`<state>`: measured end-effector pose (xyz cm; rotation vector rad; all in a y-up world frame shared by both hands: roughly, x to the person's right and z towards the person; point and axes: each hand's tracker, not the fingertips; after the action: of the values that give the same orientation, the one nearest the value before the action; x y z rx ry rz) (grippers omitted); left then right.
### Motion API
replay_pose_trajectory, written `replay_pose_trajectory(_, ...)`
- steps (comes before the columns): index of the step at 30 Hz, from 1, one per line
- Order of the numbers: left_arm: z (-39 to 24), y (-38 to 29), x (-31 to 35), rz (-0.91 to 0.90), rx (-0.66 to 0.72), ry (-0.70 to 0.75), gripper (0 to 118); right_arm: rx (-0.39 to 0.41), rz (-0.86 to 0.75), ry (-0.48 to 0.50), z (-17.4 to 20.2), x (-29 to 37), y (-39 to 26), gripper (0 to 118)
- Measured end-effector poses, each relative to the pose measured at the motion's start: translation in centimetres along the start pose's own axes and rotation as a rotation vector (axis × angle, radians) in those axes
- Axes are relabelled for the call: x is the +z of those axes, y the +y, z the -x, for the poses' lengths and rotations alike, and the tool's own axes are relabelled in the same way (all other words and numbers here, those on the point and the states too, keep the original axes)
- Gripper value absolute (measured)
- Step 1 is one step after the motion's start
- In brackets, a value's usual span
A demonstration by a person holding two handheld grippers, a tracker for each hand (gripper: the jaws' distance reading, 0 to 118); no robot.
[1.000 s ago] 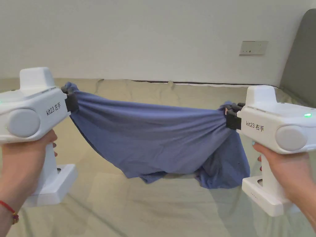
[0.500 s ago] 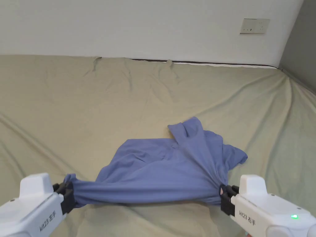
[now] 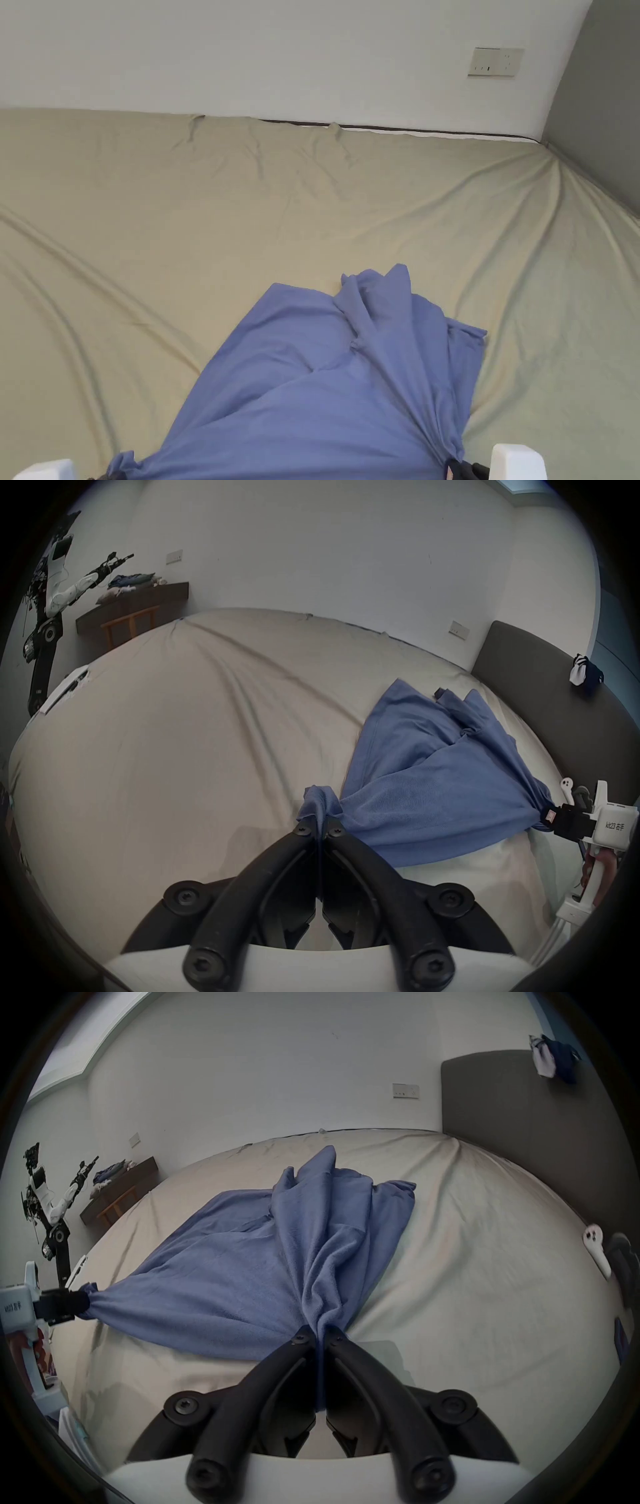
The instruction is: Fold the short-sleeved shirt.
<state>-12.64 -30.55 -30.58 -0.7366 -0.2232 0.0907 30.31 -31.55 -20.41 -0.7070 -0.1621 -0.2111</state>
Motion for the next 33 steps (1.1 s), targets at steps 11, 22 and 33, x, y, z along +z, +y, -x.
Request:
replay_pose_trajectory(11, 0.9, -3.5, 2.1, 0.107, 0.078, -0.024, 9, -0.029, 0.072, -0.018, 0.3, 2.4, -3.2, 9)
replay_pose_trajectory(22, 0.6, 1.0, 17.7, -0.262, 0.092, -0.076, 117, -0.029, -0.519, 0.005, 0.9, 18.4, 0.8, 118)
replay_pose_trajectory(33, -2.5, 0.7, 26.8, -0.424, -0.100, 0.169, 3, 0.188, -0.733, -0.079, 3.6, 28.2, 0.8, 0)
